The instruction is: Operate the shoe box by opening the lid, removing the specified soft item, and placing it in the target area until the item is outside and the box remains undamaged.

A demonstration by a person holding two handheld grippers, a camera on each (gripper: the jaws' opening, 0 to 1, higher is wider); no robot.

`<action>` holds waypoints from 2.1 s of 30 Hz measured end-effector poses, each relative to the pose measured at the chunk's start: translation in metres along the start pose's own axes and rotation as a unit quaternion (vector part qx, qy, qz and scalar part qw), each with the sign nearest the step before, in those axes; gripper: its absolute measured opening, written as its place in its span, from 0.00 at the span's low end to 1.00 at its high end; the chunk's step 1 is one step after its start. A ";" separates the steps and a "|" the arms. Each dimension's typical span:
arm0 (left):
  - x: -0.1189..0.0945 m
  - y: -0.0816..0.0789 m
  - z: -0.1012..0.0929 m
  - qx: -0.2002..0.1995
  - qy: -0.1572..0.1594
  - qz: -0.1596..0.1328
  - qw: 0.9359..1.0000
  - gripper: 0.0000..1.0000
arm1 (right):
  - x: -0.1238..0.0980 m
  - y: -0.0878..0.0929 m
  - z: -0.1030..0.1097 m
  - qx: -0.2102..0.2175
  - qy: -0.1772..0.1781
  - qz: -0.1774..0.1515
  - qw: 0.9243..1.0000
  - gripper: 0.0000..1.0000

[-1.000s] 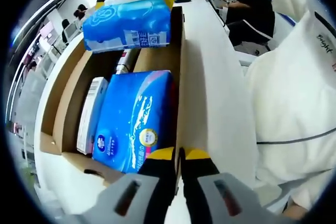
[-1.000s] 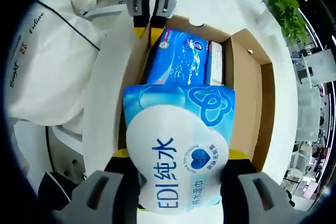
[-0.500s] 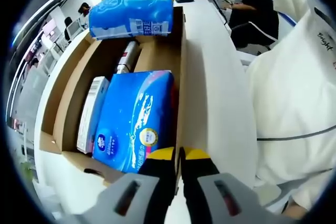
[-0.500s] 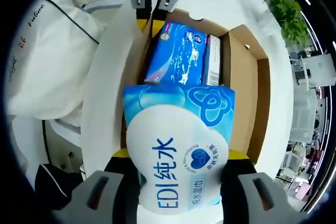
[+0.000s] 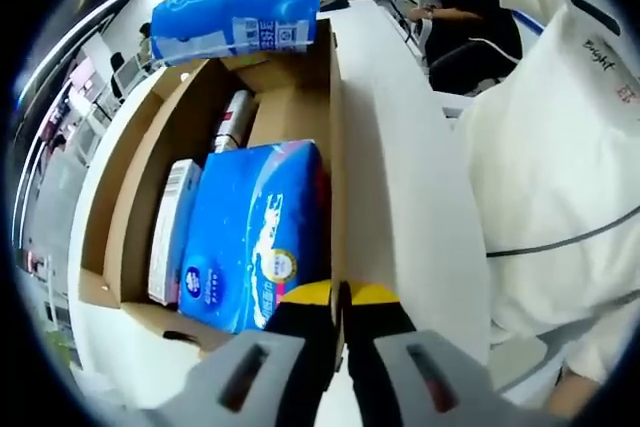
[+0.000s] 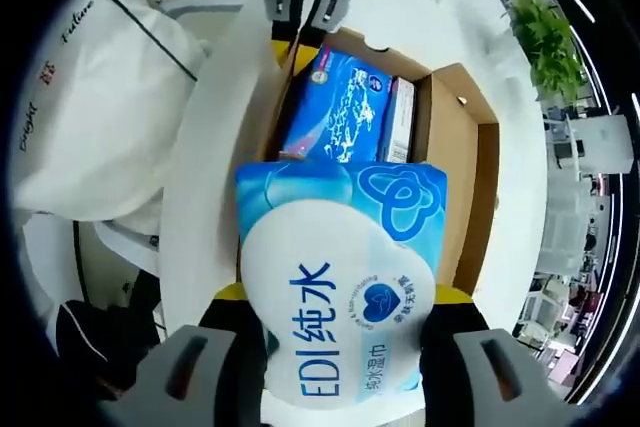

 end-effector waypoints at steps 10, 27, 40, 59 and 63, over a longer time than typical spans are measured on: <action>0.000 0.000 0.000 -0.002 0.005 0.001 1.000 0.02 | -0.002 0.015 0.003 0.004 0.008 -0.016 1.000 0.60; 0.000 0.000 -0.001 0.006 0.005 0.005 1.000 0.02 | -0.004 0.051 0.012 0.056 0.010 0.008 0.998 0.60; 0.001 0.000 0.001 -0.001 0.003 0.005 1.000 0.02 | -0.002 0.083 0.026 0.082 0.014 0.003 0.997 0.60; 0.001 0.000 0.000 -0.001 0.003 0.001 1.000 0.02 | 0.011 0.122 0.038 0.086 0.012 0.032 0.996 0.59; 0.000 -0.001 0.001 0.000 0.001 0.001 1.000 0.02 | 0.006 0.131 0.037 0.091 0.016 0.041 0.995 0.58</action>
Point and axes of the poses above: the point that each gripper's makers call its tool centre point, and the gripper's own axes: x roughly forward along the fingers, z roughly to its left, y roughly out of its underside, the point moved 9 cm from there along -x, roughly backward along the fingers
